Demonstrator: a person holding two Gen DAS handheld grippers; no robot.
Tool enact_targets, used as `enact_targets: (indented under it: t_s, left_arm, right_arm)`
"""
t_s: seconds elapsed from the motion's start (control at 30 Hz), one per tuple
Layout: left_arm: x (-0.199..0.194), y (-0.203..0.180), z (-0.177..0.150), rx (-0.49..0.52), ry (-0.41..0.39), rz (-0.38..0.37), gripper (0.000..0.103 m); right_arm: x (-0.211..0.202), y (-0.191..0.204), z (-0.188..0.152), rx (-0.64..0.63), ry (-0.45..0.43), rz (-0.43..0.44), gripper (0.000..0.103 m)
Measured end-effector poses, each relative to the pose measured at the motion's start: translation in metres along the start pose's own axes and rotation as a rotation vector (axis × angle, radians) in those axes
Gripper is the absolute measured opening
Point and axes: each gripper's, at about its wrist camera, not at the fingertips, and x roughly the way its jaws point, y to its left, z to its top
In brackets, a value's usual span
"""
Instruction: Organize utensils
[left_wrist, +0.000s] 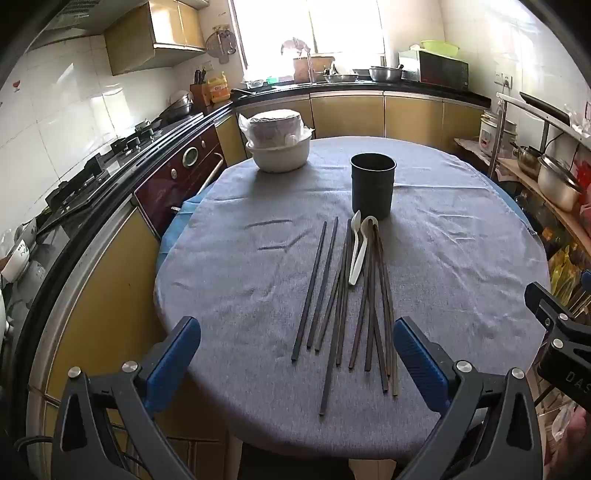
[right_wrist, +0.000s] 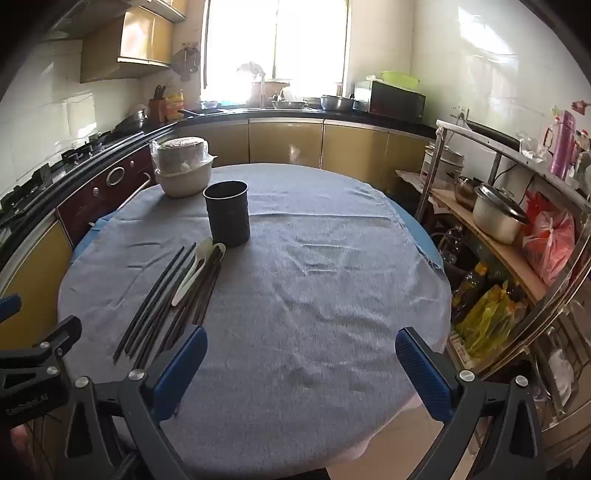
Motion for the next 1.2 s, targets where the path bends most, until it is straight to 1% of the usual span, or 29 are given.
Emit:
enact_targets:
  t_s: [0.23, 0.57, 0.77, 0.87, 0.93, 1.03, 1.1, 1.2]
  left_arm:
    - [-0.0008, -0.0006, 0.0, -0.001, 0.014, -0.006, 0.103]
    - [-0.0021, -0.0009, -0.0013, 0.001, -0.001, -0.005, 0.103]
    - [-0.0019, -0.0011, -0.0006, -0.007, 0.008, -0.015, 0.103]
    - [-0.0017, -0.0016, -0.0009, -0.006, 0.008, -0.013, 0.103]
    - [-0.0006, -0.0013, -0.0018, 0.011, 0.003, 0.002, 0.103]
    - [0.0, -0.001, -0.0014, 0.012, 0.008, -0.001, 0.103]
    - [0.0006, -0.0009, -0.0016, 0.01, 0.006, -0.003, 0.103]
    - [0.0024, 0.001, -0.002, 0.01, 0.011, -0.005, 0.103]
  right_arm:
    - [-0.0001, 0.0004, -0.001, -0.003, 0.0, -0.009, 0.103]
    - [-0.0025, 0.0008, -0.0009, 0.003, -0.005, -0.004, 0.103]
    - [-0.0016, -0.0012, -0.0015, 0.002, -0.013, -0.006, 0.103]
    - [-0.0017, -0.0009, -0.0017, 0.001, -0.016, -0.008, 0.103]
    - [-0.0021, -0.0007, -0.0018, 0.003, -0.022, -0.009, 0.103]
    - [-0.0015, -0.0005, -0.0007, 0.003, -0.017, -0.011, 0.103]
    - [0.0002, -0.0004, -0.0008, 0.002, 0.014, -0.01, 0.103]
    - [0.0013, 0.0005, -0.0008, 0.001, 0.016, -0.013, 0.103]
